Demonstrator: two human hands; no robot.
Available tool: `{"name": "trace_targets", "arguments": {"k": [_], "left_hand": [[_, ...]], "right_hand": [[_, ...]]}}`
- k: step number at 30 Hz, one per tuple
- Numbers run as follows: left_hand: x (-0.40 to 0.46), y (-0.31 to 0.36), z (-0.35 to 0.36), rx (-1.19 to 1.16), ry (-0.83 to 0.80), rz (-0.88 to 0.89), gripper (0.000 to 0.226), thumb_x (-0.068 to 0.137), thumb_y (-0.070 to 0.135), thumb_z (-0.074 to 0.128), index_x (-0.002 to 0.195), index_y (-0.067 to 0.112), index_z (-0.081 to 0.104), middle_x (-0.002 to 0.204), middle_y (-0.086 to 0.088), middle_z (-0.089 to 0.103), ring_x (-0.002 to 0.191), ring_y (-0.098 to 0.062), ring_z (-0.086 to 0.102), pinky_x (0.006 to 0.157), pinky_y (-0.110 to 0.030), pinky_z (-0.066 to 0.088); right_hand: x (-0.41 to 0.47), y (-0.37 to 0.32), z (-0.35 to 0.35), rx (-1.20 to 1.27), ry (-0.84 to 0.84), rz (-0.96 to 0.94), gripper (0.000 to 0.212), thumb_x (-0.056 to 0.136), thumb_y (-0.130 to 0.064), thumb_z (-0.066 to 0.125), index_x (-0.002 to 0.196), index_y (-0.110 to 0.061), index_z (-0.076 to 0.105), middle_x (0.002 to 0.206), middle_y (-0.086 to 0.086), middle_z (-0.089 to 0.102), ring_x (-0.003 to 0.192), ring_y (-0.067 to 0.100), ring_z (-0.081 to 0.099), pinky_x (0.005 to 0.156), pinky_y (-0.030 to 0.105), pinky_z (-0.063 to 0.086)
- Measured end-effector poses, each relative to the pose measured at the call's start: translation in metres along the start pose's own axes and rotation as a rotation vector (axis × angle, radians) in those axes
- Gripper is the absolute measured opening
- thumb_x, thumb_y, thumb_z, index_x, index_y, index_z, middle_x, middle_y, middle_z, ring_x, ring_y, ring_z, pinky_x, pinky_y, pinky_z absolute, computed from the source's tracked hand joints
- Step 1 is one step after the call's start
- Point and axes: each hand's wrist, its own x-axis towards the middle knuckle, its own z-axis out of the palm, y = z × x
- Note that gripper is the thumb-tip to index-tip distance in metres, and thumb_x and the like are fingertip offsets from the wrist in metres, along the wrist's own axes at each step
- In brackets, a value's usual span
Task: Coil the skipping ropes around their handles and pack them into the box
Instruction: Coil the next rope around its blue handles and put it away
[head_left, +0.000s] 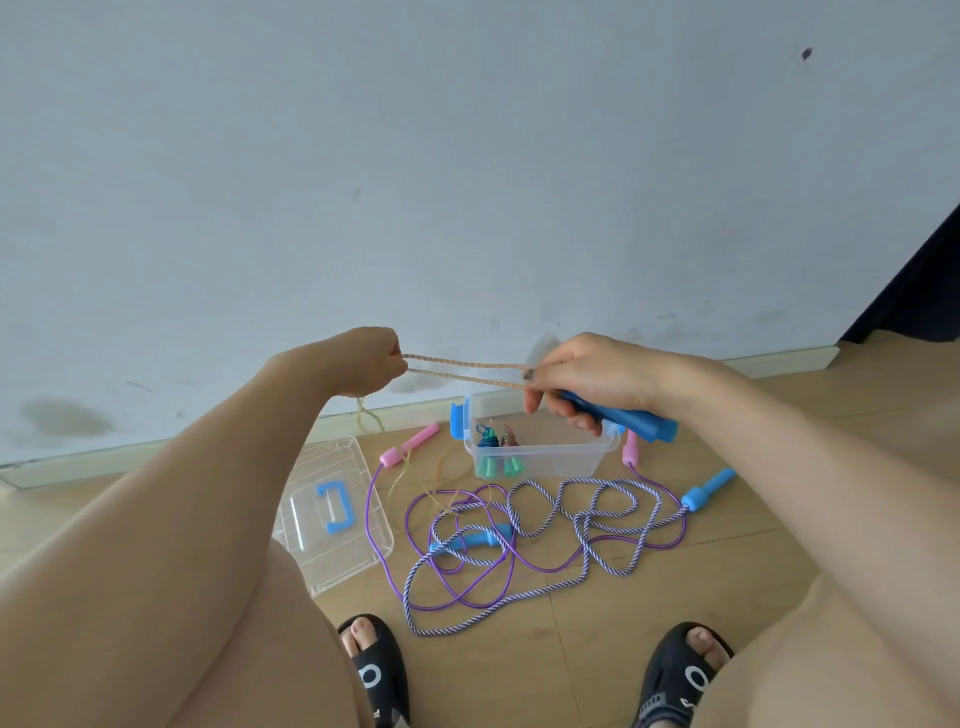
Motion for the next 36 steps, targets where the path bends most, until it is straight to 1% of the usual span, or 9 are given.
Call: {"name": "trace_targets", "arguments": {"k": [7,11,15,18,20,23,26,31,36], "left_hand": [[-0.011,0.019,-0.001,-0.216,-0.060,0.011,0.050,0.090,0.047,0.064,0.125,0.015,0.049,0.122,-0.002,0.058,0.107,-0.022,0.060,0.095,-0.038,0.048],[-0.047,0.071,-0.015,-0.871,-0.486,0.133,0.066,0.085,0.065,0.058,0.118,0.008,0.058,0.116,-0.012,0.067,0.105,-0.025,0.070,0.098,-0.043,0.052],[-0.060,0.106,-0.004,-0.892,-0.574,0.223,0.059,0.095,0.054,0.053,0.129,0.006,0.048,0.111,-0.020,0.056,0.093,-0.023,0.070,0.091,-0.039,0.057],[-0.057,0.112,-0.004,-0.918,-0.522,0.197,0.032,0.096,0.028,0.060,0.116,0.005,0.052,0.094,-0.013,0.048,0.072,-0.018,0.060,0.072,-0.031,0.059],[-0.056,0.109,-0.009,-0.871,-0.480,0.232,0.011,0.093,0.016,0.057,0.100,0.013,0.049,0.087,-0.010,0.041,0.061,-0.015,0.045,0.054,-0.025,0.043],[-0.055,0.101,-0.012,-0.700,-0.364,0.234,0.013,0.089,0.012,0.055,0.093,0.011,0.042,0.079,-0.007,0.040,0.061,-0.018,0.037,0.052,-0.026,0.033],[-0.053,0.095,-0.010,-0.440,-0.255,0.216,0.021,0.085,0.016,0.056,0.101,0.006,0.046,0.080,-0.007,0.049,0.062,-0.021,0.046,0.057,-0.029,0.043],[-0.051,0.098,-0.003,-0.216,-0.171,0.252,0.013,0.088,0.021,0.054,0.085,0.017,0.041,0.078,0.000,0.049,0.062,-0.017,0.046,0.060,-0.029,0.038],[-0.048,0.087,-0.007,-0.093,-0.056,0.300,0.018,0.092,0.025,0.054,0.081,0.019,0.040,0.075,0.003,0.047,0.063,-0.015,0.042,0.057,-0.029,0.031]], "right_hand": [[0.005,-0.003,0.002,0.421,0.096,-0.026,0.025,0.102,-0.017,0.049,0.096,0.001,0.066,0.063,0.003,0.052,0.050,0.016,0.047,0.047,0.026,0.042],[0.009,-0.015,0.009,0.923,0.206,-0.029,0.019,0.101,-0.007,0.048,0.093,0.004,0.060,0.074,0.012,0.067,0.060,0.020,0.068,0.060,0.029,0.058],[0.015,-0.025,0.017,1.108,0.289,0.007,0.031,0.105,-0.014,0.035,0.105,0.007,0.059,0.105,0.016,0.073,0.088,0.023,0.070,0.078,0.033,0.056],[0.022,-0.026,0.024,1.005,0.378,-0.023,0.036,0.104,-0.020,0.034,0.124,0.002,0.055,0.109,0.004,0.075,0.107,0.016,0.067,0.087,0.033,0.054],[0.024,-0.023,0.027,0.924,0.369,-0.008,0.030,0.101,-0.023,0.040,0.107,-0.002,0.061,0.097,0.000,0.077,0.096,0.017,0.069,0.084,0.032,0.055],[0.022,-0.020,0.025,0.926,0.335,0.032,0.021,0.100,-0.025,0.048,0.088,-0.008,0.052,0.079,0.008,0.063,0.067,0.020,0.063,0.063,0.030,0.051],[0.020,-0.017,0.026,0.931,0.272,0.025,0.016,0.100,-0.021,0.048,0.102,-0.006,0.054,0.098,0.018,0.065,0.080,0.025,0.069,0.067,0.032,0.055],[0.021,-0.018,0.033,0.843,0.308,0.052,0.020,0.100,-0.020,0.042,0.103,-0.005,0.056,0.094,0.018,0.063,0.079,0.027,0.066,0.063,0.030,0.054],[0.021,-0.009,0.022,0.069,0.503,0.216,0.049,0.097,-0.051,0.039,0.110,-0.006,0.054,0.105,0.017,0.065,0.089,0.031,0.061,0.080,0.038,0.049]]}}
